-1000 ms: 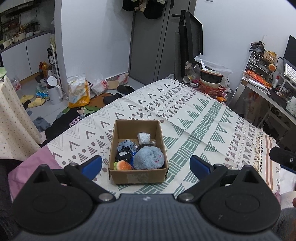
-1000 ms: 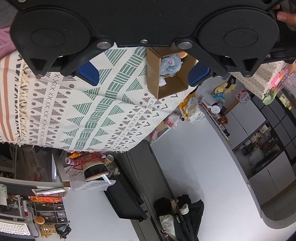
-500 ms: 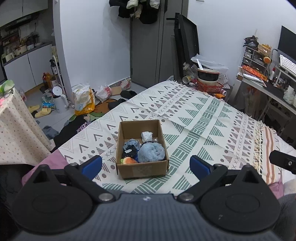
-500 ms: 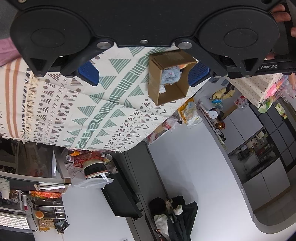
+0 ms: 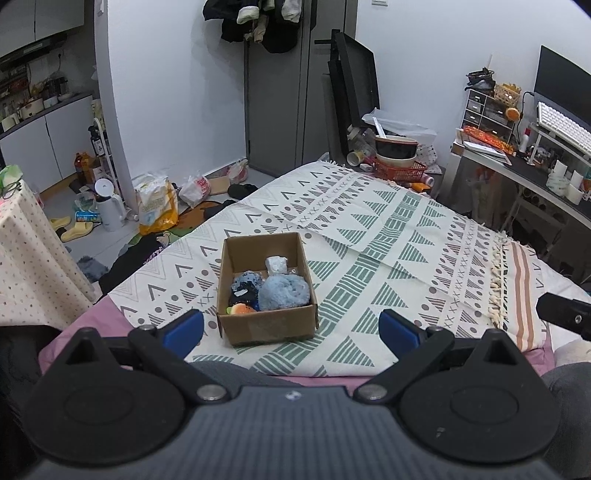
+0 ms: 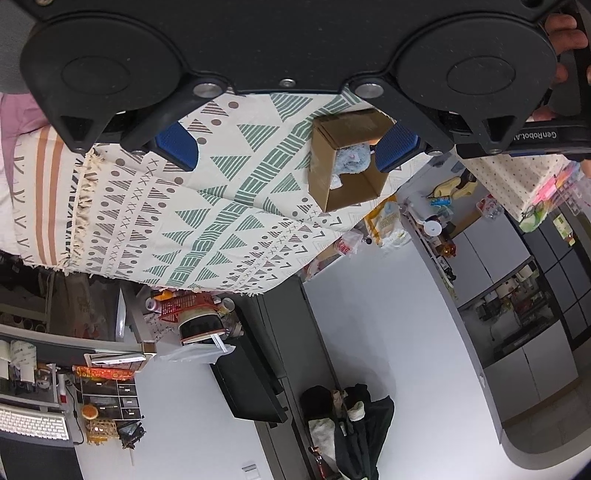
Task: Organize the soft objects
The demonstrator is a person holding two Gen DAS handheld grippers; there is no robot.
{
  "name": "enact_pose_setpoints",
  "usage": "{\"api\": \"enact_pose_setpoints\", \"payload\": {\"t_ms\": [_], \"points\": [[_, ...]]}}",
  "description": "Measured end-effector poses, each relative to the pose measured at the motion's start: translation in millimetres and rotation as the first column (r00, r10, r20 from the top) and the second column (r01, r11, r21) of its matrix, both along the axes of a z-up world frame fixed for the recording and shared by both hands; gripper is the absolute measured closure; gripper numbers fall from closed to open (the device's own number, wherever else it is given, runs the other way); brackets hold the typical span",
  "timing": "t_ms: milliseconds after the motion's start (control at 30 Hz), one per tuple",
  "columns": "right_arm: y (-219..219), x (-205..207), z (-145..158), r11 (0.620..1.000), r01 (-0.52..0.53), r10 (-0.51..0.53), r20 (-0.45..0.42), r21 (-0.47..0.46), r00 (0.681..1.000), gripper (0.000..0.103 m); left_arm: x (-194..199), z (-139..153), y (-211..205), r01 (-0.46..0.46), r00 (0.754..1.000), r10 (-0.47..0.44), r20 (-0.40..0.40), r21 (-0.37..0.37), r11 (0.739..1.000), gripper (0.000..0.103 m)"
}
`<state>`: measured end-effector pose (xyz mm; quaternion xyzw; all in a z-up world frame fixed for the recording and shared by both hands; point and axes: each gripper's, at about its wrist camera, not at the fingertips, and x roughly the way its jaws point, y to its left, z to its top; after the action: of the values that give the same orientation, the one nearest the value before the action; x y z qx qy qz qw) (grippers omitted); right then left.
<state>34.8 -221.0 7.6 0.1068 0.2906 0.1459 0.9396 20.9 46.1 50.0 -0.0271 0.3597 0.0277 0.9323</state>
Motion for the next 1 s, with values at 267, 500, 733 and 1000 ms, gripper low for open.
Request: {"api": "enact_pose_setpoints", "payload": {"t_ms": [267,500,733,1000], "points": [[-2.4,-3.7,-5.8,1.0,0.0,0.0,-0.003,-0.031,1.0,0.0,-2.6,-7.9,-4.5,0.012,1.0,-0.012,-0.013,0.004,1.0,0.003],[-0.1,-1.0,-14.6,0.999,0.002,-0.004,-0.03,-0.052,1.0,0.0,-0.7,-11.8,-6.5,0.016,1.0,-0.016,-0.019,0.01,1.0,0.003],[-3.3,2.8,-22.0,0.999,0.006,-0.008,-0.05,-0.049,0.999,0.0,0.8,-12.7,-7.2,0.019,1.0,-0.018,-0.018,0.011,1.0,0.003],[-5.0,2.5,-20.6,0.999,0.006,-0.009,-0.044,-0.05,0.999,0.0,3.6,-12.9,-12.0,0.02,1.0,-0.02,-0.018,0.012,1.0,0.003]]}}
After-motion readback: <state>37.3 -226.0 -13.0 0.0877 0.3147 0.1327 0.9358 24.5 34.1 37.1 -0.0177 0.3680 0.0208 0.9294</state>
